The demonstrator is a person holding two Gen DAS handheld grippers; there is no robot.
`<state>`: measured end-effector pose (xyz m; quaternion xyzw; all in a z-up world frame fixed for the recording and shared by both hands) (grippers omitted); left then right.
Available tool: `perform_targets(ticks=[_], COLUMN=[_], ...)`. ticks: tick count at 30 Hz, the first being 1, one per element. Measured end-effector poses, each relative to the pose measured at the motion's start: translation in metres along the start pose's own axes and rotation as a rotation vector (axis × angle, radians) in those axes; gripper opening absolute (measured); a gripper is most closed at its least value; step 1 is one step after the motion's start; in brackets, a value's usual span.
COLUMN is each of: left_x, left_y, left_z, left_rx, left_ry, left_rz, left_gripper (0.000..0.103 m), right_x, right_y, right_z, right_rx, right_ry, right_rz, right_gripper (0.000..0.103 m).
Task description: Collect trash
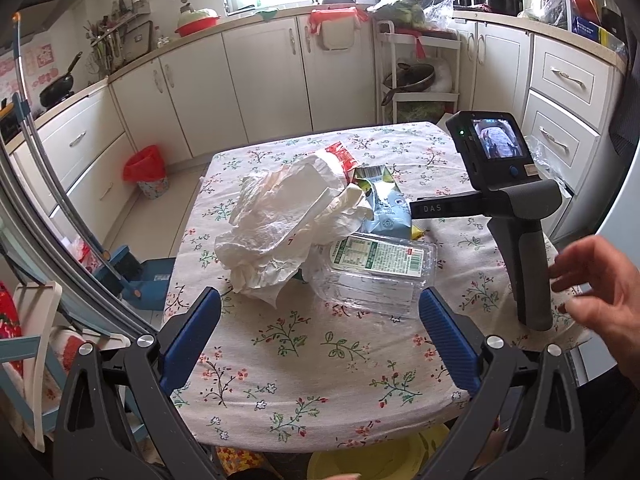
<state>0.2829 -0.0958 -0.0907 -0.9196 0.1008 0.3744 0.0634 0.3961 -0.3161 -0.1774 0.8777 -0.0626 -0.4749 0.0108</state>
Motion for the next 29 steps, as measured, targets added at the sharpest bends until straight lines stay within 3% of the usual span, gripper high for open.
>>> perform_targets(ticks=[10, 15, 20, 24, 29], left_x=[0.002, -0.001, -0.011, -0.005, -0.002], left_y=[-0.008, -0.015, -0.014, -0.018, -0.020], left_z=[0.000, 0.001, -0.002, -0.005, -0.002], left_rx=[-0.014, -0.074, -0.039, -0.022, -0.019], left_ry=[0.009, 0.037, 0.097, 0.065, 0.041], left_rz=[-0.028, 0.044, -0.007, -0.072, -0.064], left_gripper=[0.095, 0.095, 0.095, 0.095, 0.095], right_x=[0.000, 0.000, 0.000, 0.000, 0.000], right_y=[0.000, 0.000, 0.000, 0.000, 0.000], right_z=[0.000, 0.000, 0.000, 0.000, 0.000], right_rx=[0.000, 0.000, 0.000, 0.000, 0.000], right_ry=[0.000, 0.000, 0.000, 0.000, 0.000], right_rz=[0.000, 0.000, 0.000, 0.000, 0.000], right_gripper=[0.097, 0.097, 0.097, 0.097, 0.097])
Point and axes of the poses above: each gripper's, at about its wrist camera, not at the fingertips, and x roughly the way its jaws point, y to its right, z to its underside, the point moved 4 cm from there along x, roughly the way its jaws point, and after that the axes turned 4 degrees about -x, right-handed, at the moved point
